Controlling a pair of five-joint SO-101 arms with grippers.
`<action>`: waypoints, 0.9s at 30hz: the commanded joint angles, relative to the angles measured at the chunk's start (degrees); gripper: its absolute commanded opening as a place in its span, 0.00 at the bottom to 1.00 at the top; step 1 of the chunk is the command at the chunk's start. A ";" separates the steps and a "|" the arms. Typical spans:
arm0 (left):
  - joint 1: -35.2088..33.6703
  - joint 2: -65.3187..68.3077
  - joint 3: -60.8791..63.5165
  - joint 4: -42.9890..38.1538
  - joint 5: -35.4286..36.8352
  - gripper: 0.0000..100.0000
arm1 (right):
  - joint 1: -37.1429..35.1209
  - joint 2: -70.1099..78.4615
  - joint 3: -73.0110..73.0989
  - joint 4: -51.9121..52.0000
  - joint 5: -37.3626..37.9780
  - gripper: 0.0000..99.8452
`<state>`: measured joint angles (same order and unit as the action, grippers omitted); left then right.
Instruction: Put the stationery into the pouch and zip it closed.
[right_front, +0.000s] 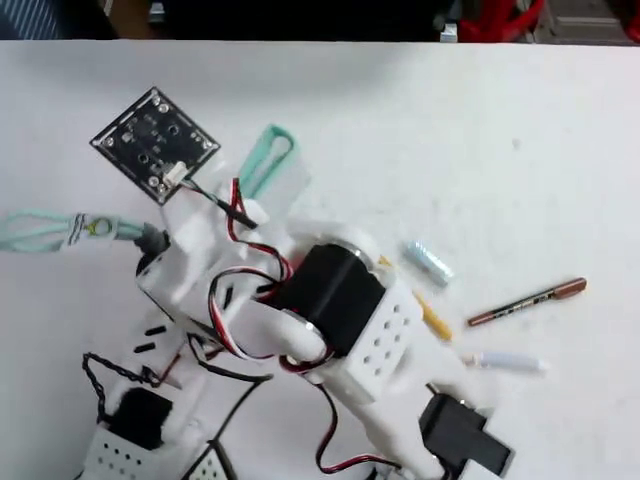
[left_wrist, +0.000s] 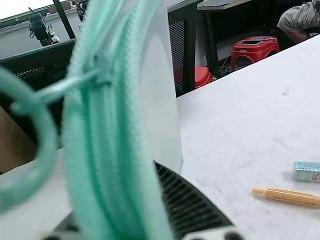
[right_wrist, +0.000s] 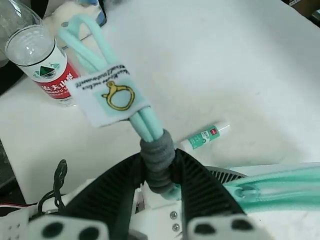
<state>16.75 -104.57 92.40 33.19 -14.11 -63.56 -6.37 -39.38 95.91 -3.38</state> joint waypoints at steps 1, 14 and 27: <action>0.13 0.04 -0.88 -0.35 -0.97 0.02 | -2.86 -0.40 -0.70 -1.54 0.44 0.02; 0.13 0.04 -0.88 -0.09 -0.97 0.02 | -5.49 1.71 -1.14 -2.68 6.77 0.02; 0.13 0.04 -0.88 0.18 -0.62 0.02 | 23.87 -1.19 -17.05 -5.93 6.33 0.31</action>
<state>16.84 -103.60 92.57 33.19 -14.11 -48.44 -5.41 -50.46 92.22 2.68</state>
